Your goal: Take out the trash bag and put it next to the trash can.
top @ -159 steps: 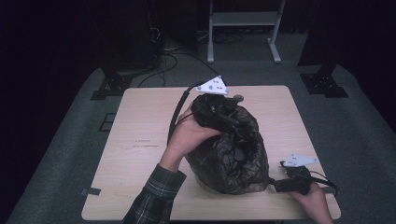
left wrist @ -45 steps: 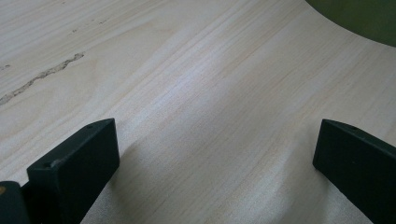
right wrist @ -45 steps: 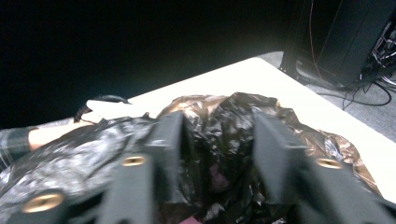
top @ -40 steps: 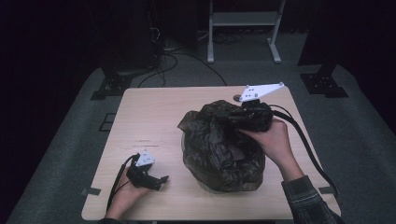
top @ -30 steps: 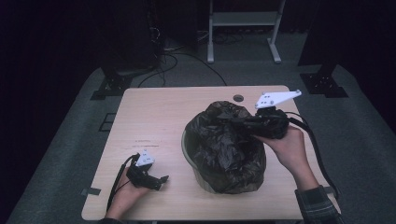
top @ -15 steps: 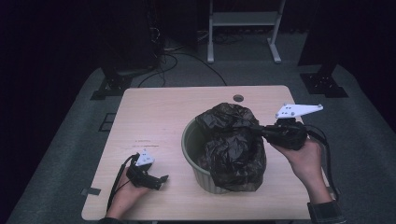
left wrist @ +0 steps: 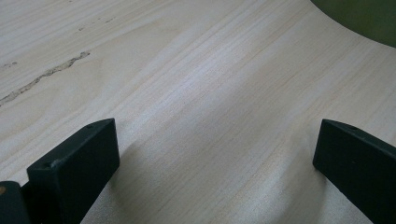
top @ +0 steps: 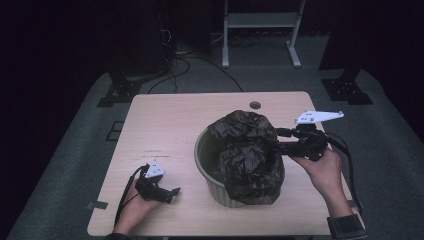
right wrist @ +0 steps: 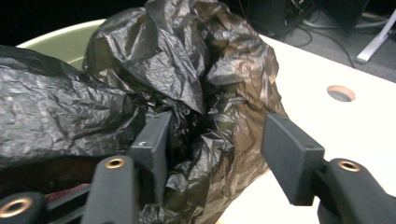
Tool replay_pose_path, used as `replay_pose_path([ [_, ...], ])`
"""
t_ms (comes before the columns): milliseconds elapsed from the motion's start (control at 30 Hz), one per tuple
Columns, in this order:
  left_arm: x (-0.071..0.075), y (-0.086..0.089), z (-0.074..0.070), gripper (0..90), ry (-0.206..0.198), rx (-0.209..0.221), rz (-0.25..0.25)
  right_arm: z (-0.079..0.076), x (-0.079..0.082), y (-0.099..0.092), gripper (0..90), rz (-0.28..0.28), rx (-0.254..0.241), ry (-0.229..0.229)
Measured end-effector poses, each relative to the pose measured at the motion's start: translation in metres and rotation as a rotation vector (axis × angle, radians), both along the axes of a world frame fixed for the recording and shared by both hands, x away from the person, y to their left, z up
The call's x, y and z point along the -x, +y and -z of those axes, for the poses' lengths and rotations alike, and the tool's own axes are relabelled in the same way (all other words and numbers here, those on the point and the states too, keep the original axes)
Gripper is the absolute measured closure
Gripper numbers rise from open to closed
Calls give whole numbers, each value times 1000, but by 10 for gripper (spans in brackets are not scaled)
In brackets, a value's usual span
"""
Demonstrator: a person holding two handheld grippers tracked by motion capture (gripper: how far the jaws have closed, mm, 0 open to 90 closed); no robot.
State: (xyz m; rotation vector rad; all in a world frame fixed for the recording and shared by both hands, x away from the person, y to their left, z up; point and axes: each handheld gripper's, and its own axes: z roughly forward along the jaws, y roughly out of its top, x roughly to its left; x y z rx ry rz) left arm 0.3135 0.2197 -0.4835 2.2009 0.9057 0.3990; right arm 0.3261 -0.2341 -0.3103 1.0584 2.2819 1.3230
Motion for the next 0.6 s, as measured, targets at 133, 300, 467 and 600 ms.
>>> replay_pose_path([
  [133, 0, 0, 0, 0, 0, 0, 0, 4, -2, 3, 413, -8, 4, 26],
  [300, 0, 0, 0, 0, 0, 0, 0, 9, -4, 7, 491, -28, 7, 48],
  [467, 0, 0, 0, 0, 0, 0, -2, 8, -2, 6, 588, -15, 1, 24],
  [600, 0, 0, 0, 0, 0, 0, -3, 3, -1, 3, 676, -1, -10, 1],
])
